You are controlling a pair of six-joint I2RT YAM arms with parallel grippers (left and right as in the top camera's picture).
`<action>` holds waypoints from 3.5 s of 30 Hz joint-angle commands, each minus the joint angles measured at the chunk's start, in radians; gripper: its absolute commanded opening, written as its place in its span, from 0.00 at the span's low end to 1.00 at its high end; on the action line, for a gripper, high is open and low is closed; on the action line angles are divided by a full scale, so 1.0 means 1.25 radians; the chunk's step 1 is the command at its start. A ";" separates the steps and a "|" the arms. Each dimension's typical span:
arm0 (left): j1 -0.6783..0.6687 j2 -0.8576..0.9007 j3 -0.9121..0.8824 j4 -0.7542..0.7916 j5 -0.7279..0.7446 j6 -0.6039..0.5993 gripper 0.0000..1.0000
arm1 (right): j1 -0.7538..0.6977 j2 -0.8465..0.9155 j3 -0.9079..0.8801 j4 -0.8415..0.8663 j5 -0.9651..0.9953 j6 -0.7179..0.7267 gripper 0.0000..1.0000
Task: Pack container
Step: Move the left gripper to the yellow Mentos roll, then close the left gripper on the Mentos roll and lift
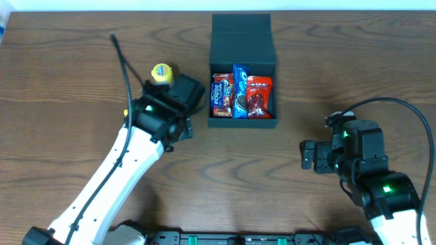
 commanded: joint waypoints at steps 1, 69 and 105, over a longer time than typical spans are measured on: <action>0.059 -0.007 -0.048 0.012 0.035 -0.008 0.96 | -0.008 0.000 0.003 0.001 -0.003 -0.011 0.99; 0.159 0.345 -0.292 1.071 -0.038 0.267 0.96 | -0.008 0.000 0.003 0.001 -0.003 -0.011 0.99; 0.210 0.500 -0.194 1.183 0.024 0.267 0.59 | -0.008 0.000 0.003 0.001 -0.003 -0.011 0.99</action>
